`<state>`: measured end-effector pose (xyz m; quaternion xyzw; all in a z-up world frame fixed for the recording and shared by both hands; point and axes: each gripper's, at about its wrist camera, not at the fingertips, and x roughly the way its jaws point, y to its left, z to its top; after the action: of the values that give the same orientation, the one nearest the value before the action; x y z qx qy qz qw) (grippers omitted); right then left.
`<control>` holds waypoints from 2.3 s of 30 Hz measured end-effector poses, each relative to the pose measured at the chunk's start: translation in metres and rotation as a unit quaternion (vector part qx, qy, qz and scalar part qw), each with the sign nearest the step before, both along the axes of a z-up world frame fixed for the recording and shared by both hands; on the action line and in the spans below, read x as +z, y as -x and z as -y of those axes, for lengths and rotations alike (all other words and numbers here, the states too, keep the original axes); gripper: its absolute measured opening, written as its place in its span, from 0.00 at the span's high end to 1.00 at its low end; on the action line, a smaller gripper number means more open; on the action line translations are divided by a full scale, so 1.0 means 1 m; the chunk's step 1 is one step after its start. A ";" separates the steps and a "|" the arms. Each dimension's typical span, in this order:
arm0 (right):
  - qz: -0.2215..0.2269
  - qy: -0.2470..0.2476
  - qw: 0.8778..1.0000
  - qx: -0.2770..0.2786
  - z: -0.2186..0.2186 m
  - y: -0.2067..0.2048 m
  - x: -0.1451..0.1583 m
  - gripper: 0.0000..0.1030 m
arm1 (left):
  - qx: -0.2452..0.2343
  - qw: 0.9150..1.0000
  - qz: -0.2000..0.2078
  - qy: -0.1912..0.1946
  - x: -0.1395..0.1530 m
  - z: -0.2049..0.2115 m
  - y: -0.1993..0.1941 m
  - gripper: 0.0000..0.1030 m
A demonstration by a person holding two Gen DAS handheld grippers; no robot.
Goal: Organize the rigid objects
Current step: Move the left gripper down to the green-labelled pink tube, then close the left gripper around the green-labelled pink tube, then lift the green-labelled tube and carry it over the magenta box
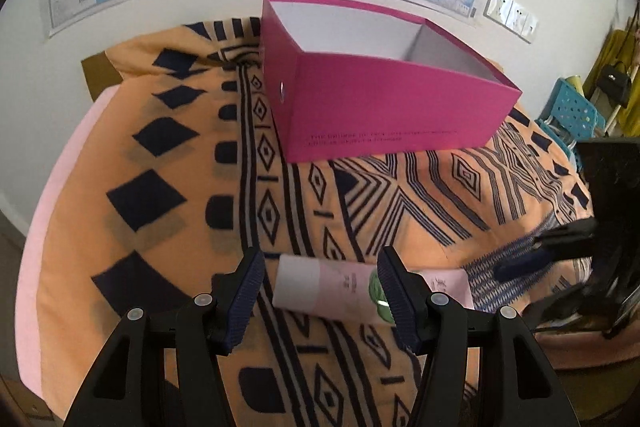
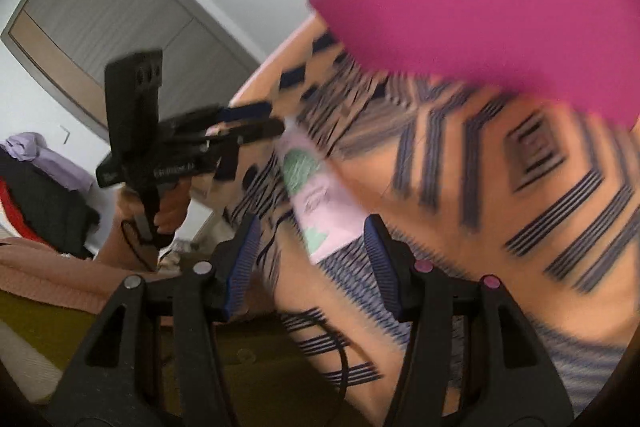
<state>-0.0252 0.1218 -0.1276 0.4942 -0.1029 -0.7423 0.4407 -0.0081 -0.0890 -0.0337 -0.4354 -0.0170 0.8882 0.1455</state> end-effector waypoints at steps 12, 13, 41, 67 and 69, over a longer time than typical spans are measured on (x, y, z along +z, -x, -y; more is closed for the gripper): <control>0.038 0.010 0.999 -0.032 0.014 0.010 -0.025 0.45 | 0.004 0.999 0.022 -0.023 -0.012 0.001 -0.002 0.42; 0.039 0.012 0.999 -0.034 0.013 0.011 -0.025 0.45 | 0.003 0.999 0.023 -0.024 -0.012 0.000 -0.002 0.42; -0.007 -0.028 0.988 -0.149 -0.053 0.039 -0.012 0.44 | -0.031 0.997 0.036 -0.052 -0.018 -0.035 0.006 0.48; -0.046 -0.038 0.984 -0.166 -0.042 0.034 0.002 0.51 | -0.024 0.998 0.016 -0.063 -0.001 -0.039 0.005 0.54; -0.052 -0.038 0.984 -0.169 -0.043 0.034 0.007 0.51 | -0.024 0.998 0.009 -0.065 0.003 -0.040 0.007 0.54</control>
<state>-0.0596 0.1649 -0.1209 0.4466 -0.1338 -0.8341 0.2949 -0.0150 -0.0492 -0.0306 -0.4334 -0.0655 0.8775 0.1947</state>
